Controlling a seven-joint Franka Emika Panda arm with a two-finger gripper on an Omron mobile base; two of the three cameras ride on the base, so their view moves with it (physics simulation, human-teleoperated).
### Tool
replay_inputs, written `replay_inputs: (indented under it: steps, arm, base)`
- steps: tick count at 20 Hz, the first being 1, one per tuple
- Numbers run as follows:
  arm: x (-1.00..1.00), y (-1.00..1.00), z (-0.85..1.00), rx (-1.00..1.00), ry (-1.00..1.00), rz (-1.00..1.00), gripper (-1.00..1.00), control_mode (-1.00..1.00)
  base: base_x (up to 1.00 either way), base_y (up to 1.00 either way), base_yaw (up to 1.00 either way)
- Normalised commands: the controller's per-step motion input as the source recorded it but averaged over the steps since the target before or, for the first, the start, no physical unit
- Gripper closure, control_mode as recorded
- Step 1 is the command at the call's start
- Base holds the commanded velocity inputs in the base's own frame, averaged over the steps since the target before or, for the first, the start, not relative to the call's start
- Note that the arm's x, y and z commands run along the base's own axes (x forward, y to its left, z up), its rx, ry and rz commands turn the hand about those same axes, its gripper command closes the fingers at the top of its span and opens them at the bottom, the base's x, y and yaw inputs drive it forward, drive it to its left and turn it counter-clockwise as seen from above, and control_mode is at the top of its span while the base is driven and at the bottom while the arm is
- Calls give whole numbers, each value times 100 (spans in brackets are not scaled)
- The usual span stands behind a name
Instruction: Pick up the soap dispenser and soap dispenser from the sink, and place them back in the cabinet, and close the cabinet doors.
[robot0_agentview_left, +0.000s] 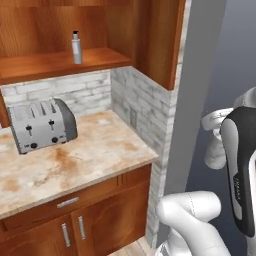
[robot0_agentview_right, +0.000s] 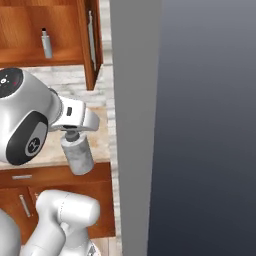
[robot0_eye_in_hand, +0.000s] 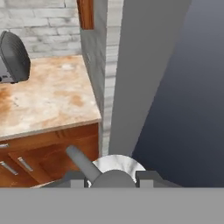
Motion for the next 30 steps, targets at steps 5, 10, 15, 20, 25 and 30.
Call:
replay_inputs:
  steps: [5,10,15,20,25,30]
  arm:
    - [0,0,0,0,0,0,100,100]
    - [0,0,0,0,0,0,100,100]
    - [0,0,0,0,0,0,100,100]
    - [0,0,0,0,0,0,100,100]
    - [0,0,0,0,0,0,100,100]
    - [0,0,0,0,0,0,100,100]
  base:
    - [29,36,41]
    - [6,59,20]
    - [16,49,5]
    - [65,5,24]
    - [32,0,30]
    - [52,0,12]
